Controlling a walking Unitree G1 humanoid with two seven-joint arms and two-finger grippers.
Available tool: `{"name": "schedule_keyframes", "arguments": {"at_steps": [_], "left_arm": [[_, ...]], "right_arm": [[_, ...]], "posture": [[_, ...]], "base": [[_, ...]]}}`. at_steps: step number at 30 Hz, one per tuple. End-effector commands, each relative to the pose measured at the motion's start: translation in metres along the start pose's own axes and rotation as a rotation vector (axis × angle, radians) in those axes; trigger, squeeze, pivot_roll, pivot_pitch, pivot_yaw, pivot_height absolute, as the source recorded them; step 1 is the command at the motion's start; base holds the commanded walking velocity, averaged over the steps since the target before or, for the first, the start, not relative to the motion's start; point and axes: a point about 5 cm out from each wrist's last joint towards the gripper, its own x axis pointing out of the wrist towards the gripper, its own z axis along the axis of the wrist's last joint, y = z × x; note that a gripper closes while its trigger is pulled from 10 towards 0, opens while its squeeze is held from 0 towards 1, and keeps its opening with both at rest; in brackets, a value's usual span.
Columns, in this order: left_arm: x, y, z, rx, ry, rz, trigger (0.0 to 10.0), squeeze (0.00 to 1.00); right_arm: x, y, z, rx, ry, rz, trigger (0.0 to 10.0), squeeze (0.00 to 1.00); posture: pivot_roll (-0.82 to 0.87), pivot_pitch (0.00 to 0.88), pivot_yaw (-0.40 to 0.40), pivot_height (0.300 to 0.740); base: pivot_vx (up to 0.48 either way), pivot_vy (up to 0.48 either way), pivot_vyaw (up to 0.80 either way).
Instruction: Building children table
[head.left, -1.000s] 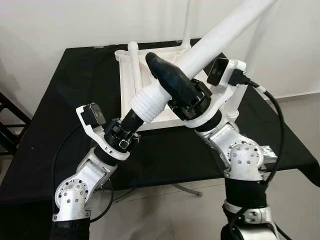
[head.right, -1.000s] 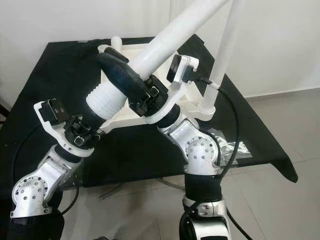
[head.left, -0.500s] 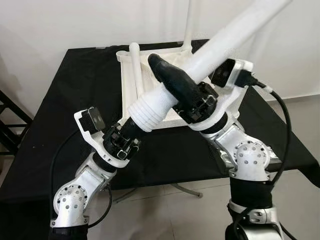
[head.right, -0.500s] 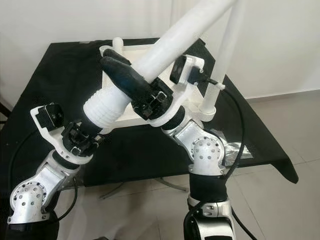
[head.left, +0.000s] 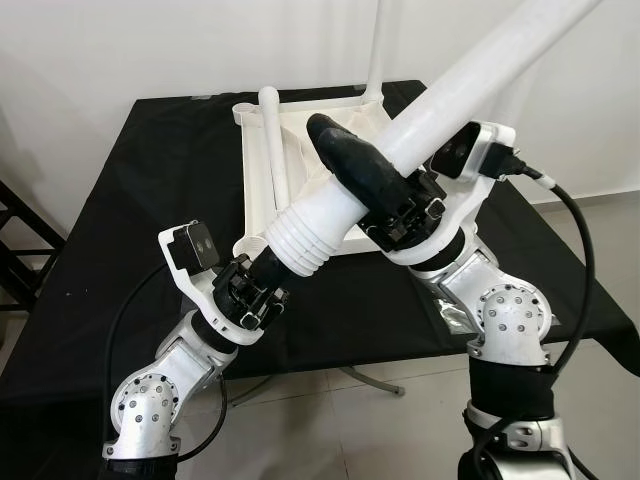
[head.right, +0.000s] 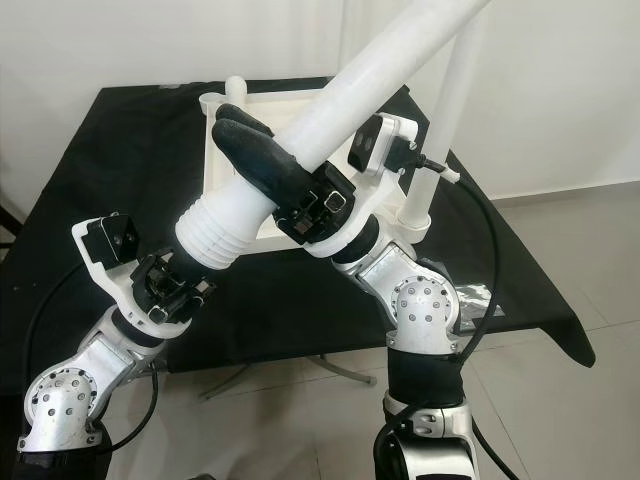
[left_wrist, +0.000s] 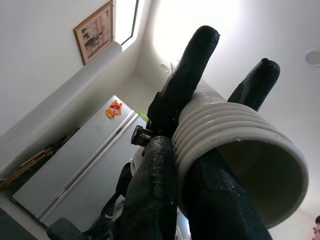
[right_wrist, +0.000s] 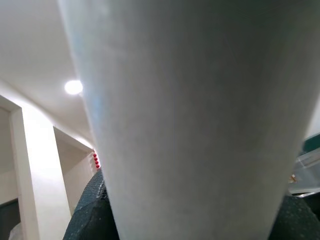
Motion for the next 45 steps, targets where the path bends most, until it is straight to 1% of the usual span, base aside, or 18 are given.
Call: {"name": "schedule_keyframes", "arguments": {"at_steps": [1, 3, 4, 13, 15, 17, 22, 26, 29, 34, 35, 36, 37, 38, 40, 41, 42, 45], "left_arm": [[-0.006, 0.006, -0.004, -0.007, 0.035, 0.054, 0.0, 0.0], [-0.007, 0.007, -0.005, -0.014, 0.032, 0.06, 0.0, 0.0], [-0.007, 0.008, -0.005, -0.016, 0.035, 0.072, 10.0, 1.0], [-0.019, 0.015, 0.0, -0.019, 0.004, 0.137, 10.0, 1.0], [-0.025, 0.017, 0.002, -0.013, 0.001, 0.162, 10.0, 1.0], [-0.039, 0.022, 0.007, 0.008, -0.002, 0.222, 10.0, 1.0], [-0.057, 0.024, 0.018, 0.059, -0.006, 0.303, 10.0, 1.0], [-0.063, 0.023, 0.022, 0.08, -0.003, 0.328, 10.0, 1.0], [-0.077, 0.027, 0.028, 0.121, 0.011, 0.393, 10.0, 1.0], [-0.087, 0.029, 0.036, 0.157, 0.006, 0.441, 10.0, 1.0], [-0.092, 0.03, 0.04, 0.177, 0.003, 0.465, 10.0, 1.0], [-0.092, 0.03, 0.04, 0.177, 0.003, 0.465, 10.0, 1.0], [-0.097, 0.031, 0.046, 0.205, -0.007, 0.502, 10.0, 1.0], [-0.097, 0.031, 0.046, 0.205, -0.007, 0.502, 10.0, 1.0], [-0.105, 0.035, 0.057, 0.27, -0.019, 0.585, 10.0, 1.0], [-0.108, 0.037, 0.061, 0.293, -0.022, 0.617, 10.0, 0.35], [-0.11, 0.038, 0.064, 0.308, -0.025, 0.642, 10.0, 0.0], [-0.11, 0.038, 0.066, 0.327, -0.025, 0.658, 10.0, 0.0]], "right_arm": [[0.006, 0.011, -0.001, 0.015, 0.005, 0.079, 0.0, 0.0], [0.006, 0.01, -0.001, 0.012, 0.005, 0.074, 0.0, 0.0], [0.006, 0.009, 0.0, 0.005, 0.002, 0.067, 0.0, 0.0], [0.007, 0.002, 0.009, -0.054, -0.03, 0.014, 0.0, 0.0], [0.007, -0.001, 0.013, -0.073, -0.038, -0.008, 0.0, 0.0], [0.007, -0.007, 0.019, -0.117, -0.047, -0.056, 0.0, 0.0], [0.005, -0.015, 0.026, -0.165, -0.054, -0.126, 0.0, 0.0], [0.004, -0.016, 0.029, -0.181, -0.059, -0.144, 0.0, 0.0], [0.002, -0.019, 0.033, -0.206, -0.071, -0.184, 0.0, 0.0], [0.001, -0.022, 0.037, -0.232, -0.072, -0.213, 0.0, 0.0], [0.0, -0.024, 0.038, -0.242, -0.073, -0.236, 3.2, 0.0], [0.0, -0.024, 0.038, -0.242, -0.073, -0.236, 3.2, 0.0], [-0.001, -0.025, 0.039, -0.257, -0.064, -0.255, 10.0, 0.0], [-0.001, -0.025, 0.039, -0.257, -0.064, -0.255, 10.0, 0.0], [-0.002, -0.027, 0.035, -0.286, -0.034, -0.279, 10.0, 0.0], [-0.002, -0.027, 0.034, -0.294, -0.023, -0.284, 10.0, 0.0], [-0.002, -0.028, 0.032, -0.308, -0.007, -0.294, 10.0, 0.0], [-0.003, -0.03, 0.028, -0.33, 0.018, -0.318, 10.0, 0.0]], "posture": [[-0.03, 0.066, -0.015, 0.74], [-0.04, 0.065, -0.011, 0.74], [-0.04, 0.066, -0.011, 0.74], [-0.03, 0.069, -0.005, 0.74], [-0.03, 0.068, -0.003, 0.74], [-0.03, 0.067, -0.001, 0.74], [-0.03, 0.065, 0.001, 0.74], [-0.03, 0.064, -0.001, 0.74], [-0.03, 0.062, 0.0, 0.74], [-0.03, 0.061, -0.001, 0.74], [-0.03, 0.06, -0.001, 0.74], [-0.03, 0.06, -0.001, 0.74], [-0.03, 0.06, -0.002, 0.74], [-0.03, 0.06, -0.002, 0.74], [-0.03, 0.063, -0.001, 0.74], [-0.03, 0.063, -0.001, 0.74], [-0.03, 0.063, -0.001, 0.74], [-0.03, 0.063, -0.001, 0.74]], "base": [[0.0, 0.0, 0.0], [0.0, 0.0, 0.0], [0.0, 0.0, 0.0], [0.0, 0.0, 0.0], [0.0, 0.0, 0.0], [0.0, 0.0, 0.0], [0.0, 0.0, 0.0], [0.0, 0.0, 0.0], [0.0, 0.0, 0.0], [0.0, 0.0, 0.0], [0.0, 0.0, 0.0], [0.0, 0.0, 0.0], [0.0, 0.0, 0.0], [0.0, 0.0, 0.0], [0.0, 0.0, 0.0], [0.0, 0.0, 0.0], [0.0, 0.0, 0.0], [0.0, 0.0, 0.0]]}}
